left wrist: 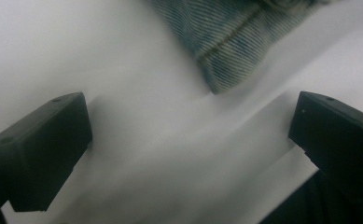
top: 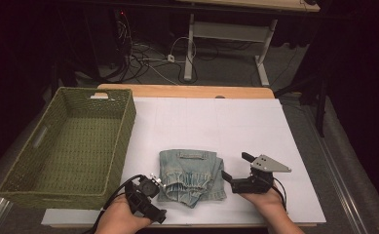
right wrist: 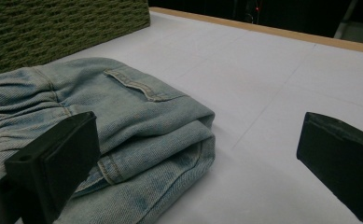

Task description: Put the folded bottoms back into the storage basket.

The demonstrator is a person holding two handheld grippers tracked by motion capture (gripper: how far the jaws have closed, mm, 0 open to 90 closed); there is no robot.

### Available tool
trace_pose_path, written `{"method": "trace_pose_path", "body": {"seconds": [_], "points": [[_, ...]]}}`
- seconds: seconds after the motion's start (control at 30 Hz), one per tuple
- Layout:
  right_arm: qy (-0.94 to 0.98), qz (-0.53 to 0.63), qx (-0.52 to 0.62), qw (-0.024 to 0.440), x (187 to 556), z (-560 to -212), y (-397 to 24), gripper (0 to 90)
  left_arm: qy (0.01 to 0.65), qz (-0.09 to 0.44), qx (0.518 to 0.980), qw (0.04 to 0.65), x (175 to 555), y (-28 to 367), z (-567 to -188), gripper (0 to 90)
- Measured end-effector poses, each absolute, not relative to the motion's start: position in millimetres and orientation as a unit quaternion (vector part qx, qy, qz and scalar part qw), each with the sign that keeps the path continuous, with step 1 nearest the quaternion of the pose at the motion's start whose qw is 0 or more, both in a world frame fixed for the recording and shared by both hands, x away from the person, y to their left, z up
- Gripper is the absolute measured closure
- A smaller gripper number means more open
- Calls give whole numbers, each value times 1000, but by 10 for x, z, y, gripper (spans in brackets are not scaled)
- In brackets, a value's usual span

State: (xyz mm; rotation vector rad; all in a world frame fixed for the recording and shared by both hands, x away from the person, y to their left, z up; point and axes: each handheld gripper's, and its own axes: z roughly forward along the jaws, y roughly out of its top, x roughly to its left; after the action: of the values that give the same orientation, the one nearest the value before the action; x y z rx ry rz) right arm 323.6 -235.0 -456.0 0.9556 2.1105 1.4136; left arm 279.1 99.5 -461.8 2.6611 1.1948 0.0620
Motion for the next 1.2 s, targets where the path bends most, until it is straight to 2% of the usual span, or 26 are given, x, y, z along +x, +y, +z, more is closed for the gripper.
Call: {"method": "trace_pose_path", "body": {"seconds": [0.47, 0.63, 0.7, 0.77, 0.9, 1.07, 1.13, 1.2], "points": [[760, 505, 348, 215, 3201, -4559, -2368, 0, 396, -20, 917, 31, 2936, 862, -4563, 14], [760, 503, 350, 216, 3188, -4565, -2380, 0, 394, -9, 918, 48, 2967, 833, -4453, 151], [761, 501, 353, 215, 3181, -4571, -2382, 0, 390, 0, 919, 56, 2977, 814, -4408, 245], [761, 500, 353, 215, 3175, -4574, -2381, 0, 386, 6, 919, 75, 2985, 783, -4358, 303], [763, 498, 353, 216, 3161, -4580, -2379, 0, 377, 6, 923, 75, 3053, 745, -4386, 428], [762, 495, 357, 217, 3135, -4587, -2408, 3, 368, -4, 927, 72, 3100, 700, -4443, 450], [761, 495, 359, 218, 3129, -4588, -2419, 6, 357, -7, 931, 77, 3092, 697, -4437, 516], [759, 494, 364, 220, 3126, -4595, -2456, 20, 354, -7, 932, 79, 3082, 703, -4437, 533]]}}
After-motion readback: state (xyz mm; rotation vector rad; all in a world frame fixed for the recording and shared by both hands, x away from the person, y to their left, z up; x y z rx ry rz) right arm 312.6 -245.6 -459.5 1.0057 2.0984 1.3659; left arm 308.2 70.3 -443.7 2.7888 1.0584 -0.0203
